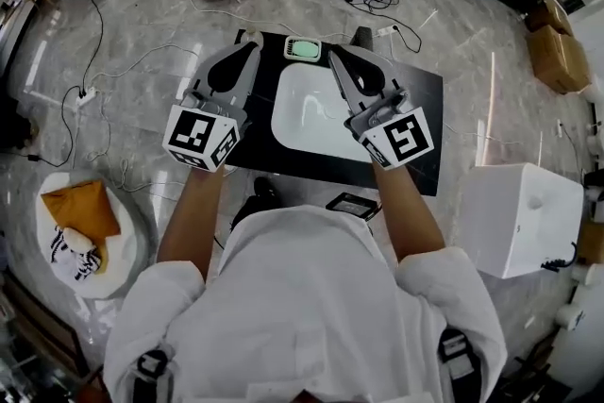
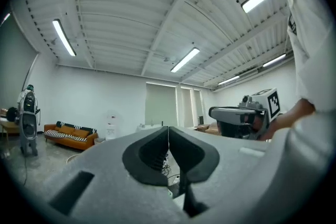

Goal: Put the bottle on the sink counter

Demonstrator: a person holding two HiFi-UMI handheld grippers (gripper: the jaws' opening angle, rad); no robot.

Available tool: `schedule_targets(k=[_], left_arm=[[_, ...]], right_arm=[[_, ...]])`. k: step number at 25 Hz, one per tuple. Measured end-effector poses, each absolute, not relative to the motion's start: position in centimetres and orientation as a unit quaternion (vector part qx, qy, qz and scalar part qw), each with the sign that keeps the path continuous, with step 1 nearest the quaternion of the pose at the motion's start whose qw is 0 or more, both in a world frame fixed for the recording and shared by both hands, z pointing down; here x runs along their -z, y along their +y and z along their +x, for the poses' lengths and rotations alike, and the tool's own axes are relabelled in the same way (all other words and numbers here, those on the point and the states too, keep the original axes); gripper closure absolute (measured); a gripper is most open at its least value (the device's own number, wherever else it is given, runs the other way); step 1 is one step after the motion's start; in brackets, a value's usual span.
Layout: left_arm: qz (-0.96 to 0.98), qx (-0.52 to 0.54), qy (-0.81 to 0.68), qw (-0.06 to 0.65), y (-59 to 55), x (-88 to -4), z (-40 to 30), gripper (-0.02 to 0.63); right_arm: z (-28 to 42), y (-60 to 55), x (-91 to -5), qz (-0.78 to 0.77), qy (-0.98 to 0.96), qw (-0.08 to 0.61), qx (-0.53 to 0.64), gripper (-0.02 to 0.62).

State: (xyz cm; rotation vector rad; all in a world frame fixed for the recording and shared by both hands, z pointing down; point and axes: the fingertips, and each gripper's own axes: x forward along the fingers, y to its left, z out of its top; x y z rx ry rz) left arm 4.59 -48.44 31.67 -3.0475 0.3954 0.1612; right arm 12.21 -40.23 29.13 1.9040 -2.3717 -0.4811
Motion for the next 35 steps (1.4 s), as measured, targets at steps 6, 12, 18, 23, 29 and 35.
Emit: schedule_targets(k=[6, 12, 18, 23, 29, 35], left_arm=[[-0.991, -0.043, 0.125, 0.030, -36.0, -33.7, 5.6, 0.589], [-0.993, -0.029, 0.113, -0.022, -24.2, -38.5, 5.2, 0.589], [-0.994, 0.011, 0.097, -0.040, -16.6, -42.1, 4.5, 0.589], [-0.995, 0.016, 0.087, -0.049, -12.9, -43.5, 3.9, 0.589], [-0.996, 0.030, 0.058, -0.060, -12.0, -45.6, 0.9, 0.589], [-0.995, 0.037, 0.024, -0.092, -12.8, -48.2, -2.7, 0.589]], right_arm=[[13.9, -25.3, -32.9, 0.616, -0.778, 0.034, 0.119, 0.580], [13.6, -13.2, -36.4, 0.634, -0.769, 0.015, 0.079, 0.581], [13.7, -6.1, -38.0, 0.653, -0.756, 0.005, 0.049, 0.581], [14.0, -2.2, -41.2, 0.693, -0.721, 0.004, 0.005, 0.581], [9.9, -1.9, -44.1, 0.719, -0.694, -0.001, -0.032, 0.581], [6.9, -2.8, -44.8, 0.725, -0.688, -0.002, -0.027, 0.581]])
